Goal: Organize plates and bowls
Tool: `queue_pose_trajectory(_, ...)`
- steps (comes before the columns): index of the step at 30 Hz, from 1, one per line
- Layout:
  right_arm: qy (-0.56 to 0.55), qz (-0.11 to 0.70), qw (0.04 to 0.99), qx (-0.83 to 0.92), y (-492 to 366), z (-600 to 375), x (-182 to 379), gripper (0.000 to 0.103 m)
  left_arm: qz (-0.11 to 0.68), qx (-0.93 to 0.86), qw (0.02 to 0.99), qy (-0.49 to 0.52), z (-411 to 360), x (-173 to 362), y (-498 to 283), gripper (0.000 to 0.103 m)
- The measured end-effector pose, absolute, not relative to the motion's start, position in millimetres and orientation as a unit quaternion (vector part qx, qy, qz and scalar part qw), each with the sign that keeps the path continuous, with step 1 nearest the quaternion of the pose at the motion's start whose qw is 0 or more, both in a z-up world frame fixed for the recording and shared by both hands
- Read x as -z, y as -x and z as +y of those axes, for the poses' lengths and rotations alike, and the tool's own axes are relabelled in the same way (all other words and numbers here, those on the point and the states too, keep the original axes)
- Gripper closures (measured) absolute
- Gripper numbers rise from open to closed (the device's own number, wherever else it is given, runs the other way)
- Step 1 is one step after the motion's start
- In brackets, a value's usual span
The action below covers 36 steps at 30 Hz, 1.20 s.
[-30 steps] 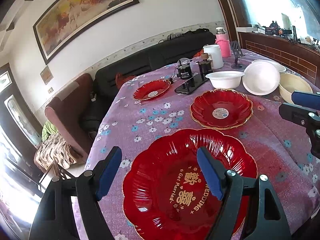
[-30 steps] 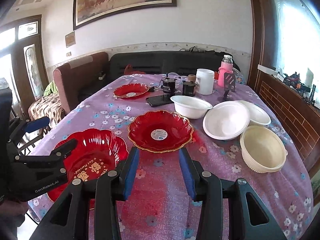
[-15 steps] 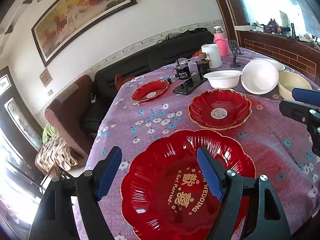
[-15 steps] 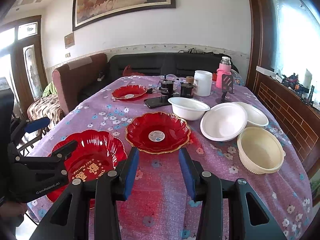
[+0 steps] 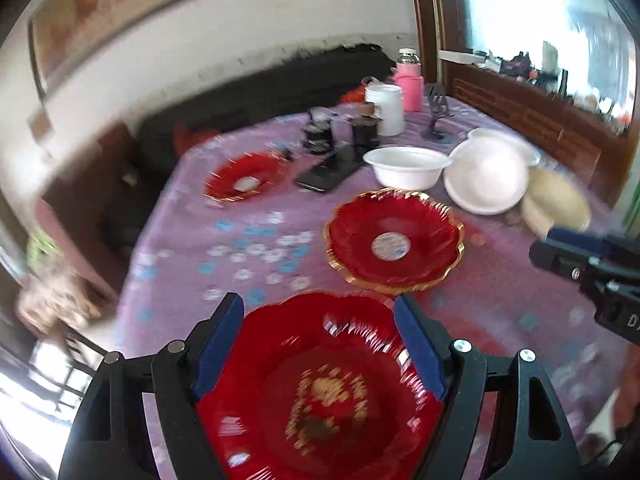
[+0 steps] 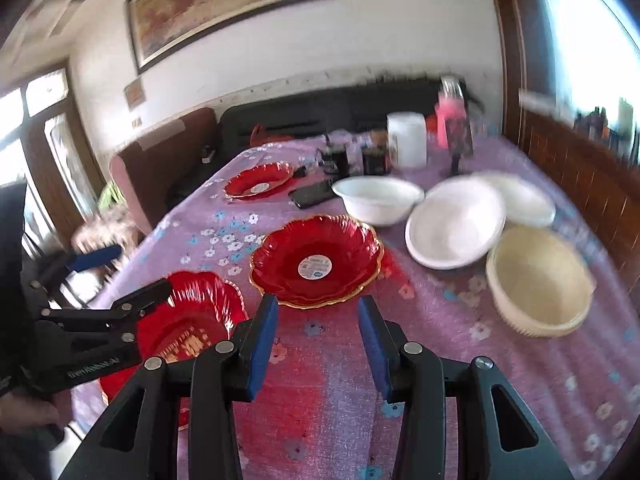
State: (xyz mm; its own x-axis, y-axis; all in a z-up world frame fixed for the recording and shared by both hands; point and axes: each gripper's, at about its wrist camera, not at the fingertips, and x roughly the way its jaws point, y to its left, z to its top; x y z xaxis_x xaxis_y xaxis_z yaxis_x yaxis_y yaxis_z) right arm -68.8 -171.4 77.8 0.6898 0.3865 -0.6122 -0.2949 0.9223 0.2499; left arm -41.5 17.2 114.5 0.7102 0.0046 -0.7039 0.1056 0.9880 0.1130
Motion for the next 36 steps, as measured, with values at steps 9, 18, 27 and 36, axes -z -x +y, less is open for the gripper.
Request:
queue_pose_trajectory(9, -0.181, 0.412, 0.873, -0.189, 13.0, -210.4, -47.8, 0.058, 0.474, 0.036, 0.879, 0.041, 51.1, -85.7, -59.8, 0.032)
queue_pose_trajectory(18, -0.173, 0.418, 0.871, -0.190, -5.2, -198.2, -40.9, 0.058, 0.485, 0.046, 0.871, 0.055, 43.8, -74.4, -72.4, 0.035)
queue_pose_trajectory(27, -0.198, 0.463, 0.849, -0.162, -46.1, -189.7, -7.7, 0.061, 0.557, 0.087, 0.816, 0.126, 51.7, -33.1, -132.9, 0.060)
queue_pose_trajectory(36, -0.203, 0.474, 0.841, -0.162, -56.8, -184.8, 8.7, 0.090, 0.555, 0.106, 0.818, 0.108, 36.0, -33.2, -129.0, 0.074)
